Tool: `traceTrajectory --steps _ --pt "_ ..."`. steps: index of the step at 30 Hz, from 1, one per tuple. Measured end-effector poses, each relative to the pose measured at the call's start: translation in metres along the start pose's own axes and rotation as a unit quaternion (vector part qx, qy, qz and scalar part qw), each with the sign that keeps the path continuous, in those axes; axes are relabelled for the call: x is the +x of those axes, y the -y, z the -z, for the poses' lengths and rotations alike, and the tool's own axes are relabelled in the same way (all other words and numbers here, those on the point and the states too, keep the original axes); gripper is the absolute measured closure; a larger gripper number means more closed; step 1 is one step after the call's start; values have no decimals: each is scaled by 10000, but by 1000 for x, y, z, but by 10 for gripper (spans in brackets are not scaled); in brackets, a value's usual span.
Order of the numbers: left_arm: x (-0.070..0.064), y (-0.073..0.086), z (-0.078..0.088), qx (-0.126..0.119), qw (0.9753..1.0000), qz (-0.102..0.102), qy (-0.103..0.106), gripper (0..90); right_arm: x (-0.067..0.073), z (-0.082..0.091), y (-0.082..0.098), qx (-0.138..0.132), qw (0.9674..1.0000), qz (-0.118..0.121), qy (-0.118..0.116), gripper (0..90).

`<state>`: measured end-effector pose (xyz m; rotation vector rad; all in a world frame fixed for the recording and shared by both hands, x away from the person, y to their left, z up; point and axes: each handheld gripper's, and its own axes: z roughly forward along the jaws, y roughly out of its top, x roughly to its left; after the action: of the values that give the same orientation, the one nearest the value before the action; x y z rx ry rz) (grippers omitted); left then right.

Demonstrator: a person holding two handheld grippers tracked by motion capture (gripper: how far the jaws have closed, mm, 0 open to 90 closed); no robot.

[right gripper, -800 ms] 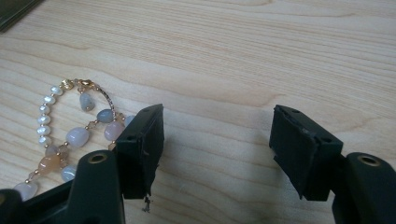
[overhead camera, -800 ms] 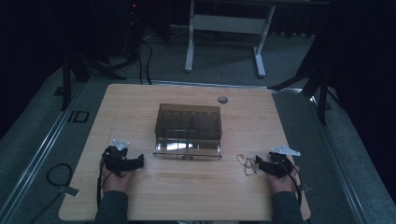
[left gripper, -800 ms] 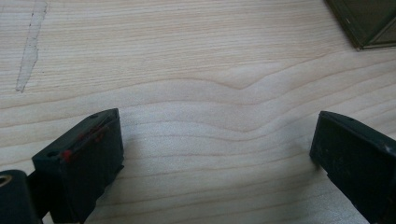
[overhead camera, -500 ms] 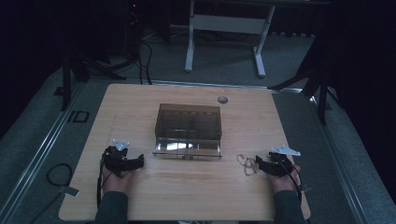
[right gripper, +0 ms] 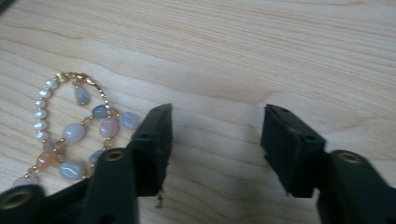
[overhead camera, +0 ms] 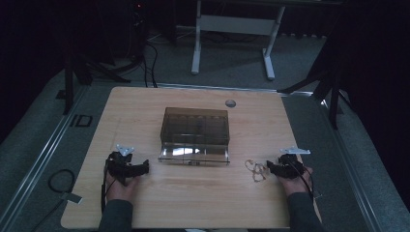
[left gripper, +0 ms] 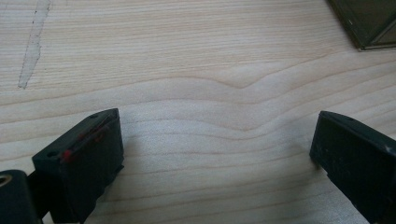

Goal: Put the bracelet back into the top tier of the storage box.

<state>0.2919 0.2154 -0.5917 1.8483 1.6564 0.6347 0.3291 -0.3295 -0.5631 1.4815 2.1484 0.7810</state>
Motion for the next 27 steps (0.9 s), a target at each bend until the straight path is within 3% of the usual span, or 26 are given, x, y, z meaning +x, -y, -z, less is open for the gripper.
traceTrajectory --steps 3,6,21,27 --pt "0 0 0 0 10000 0 0 28 -3 1 -4 155 9999 -51 -3 546" --pt "0 0 0 0 10000 9 -6 28 -4 2 -7 329 9994 56 -7 551" --pt "-1 0 0 0 10000 47 -39 28 -1 9 -22 876 9958 201 -185 510" --pt "-1 0 0 -1 10000 48 -39 28 7 10 -34 1296 9893 547 -390 463"
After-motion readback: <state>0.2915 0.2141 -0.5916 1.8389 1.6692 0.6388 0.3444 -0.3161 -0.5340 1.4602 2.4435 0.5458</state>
